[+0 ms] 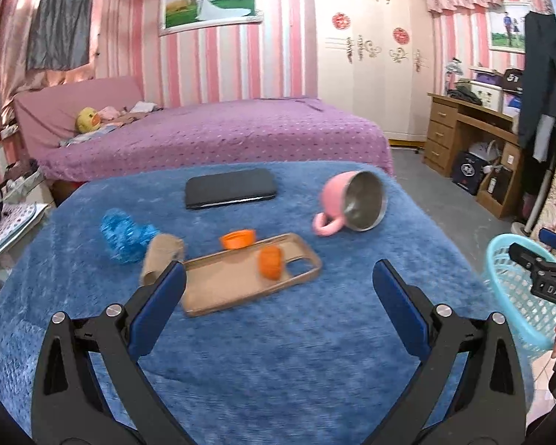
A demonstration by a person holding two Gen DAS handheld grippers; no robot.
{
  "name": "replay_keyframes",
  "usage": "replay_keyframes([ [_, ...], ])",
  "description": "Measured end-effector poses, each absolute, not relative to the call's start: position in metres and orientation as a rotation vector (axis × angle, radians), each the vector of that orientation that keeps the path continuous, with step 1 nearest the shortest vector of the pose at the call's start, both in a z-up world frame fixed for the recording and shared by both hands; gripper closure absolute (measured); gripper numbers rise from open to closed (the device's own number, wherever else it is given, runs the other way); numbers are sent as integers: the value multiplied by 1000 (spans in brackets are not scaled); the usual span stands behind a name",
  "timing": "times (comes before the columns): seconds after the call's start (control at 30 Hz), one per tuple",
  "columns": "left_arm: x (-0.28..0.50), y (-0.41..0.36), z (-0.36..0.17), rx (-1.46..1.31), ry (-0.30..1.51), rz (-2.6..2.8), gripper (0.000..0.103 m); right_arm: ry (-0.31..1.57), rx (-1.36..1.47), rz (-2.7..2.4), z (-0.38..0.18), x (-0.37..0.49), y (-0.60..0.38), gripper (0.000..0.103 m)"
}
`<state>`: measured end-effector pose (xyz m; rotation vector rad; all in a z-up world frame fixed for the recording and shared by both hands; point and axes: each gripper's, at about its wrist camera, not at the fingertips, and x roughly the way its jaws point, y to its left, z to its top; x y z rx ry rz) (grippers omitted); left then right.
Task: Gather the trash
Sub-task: 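Move both tools back over the bed toward the cardboard tube and tray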
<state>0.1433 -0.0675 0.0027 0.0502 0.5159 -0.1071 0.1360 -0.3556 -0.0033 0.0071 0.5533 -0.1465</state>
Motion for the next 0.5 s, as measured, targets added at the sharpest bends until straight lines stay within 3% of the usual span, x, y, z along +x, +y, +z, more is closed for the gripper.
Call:
replay_keyframes([
  [0.5, 165, 4, 0, 18, 529, -38, 6, 586, -21, -95, -8, 168, -294, 15],
])
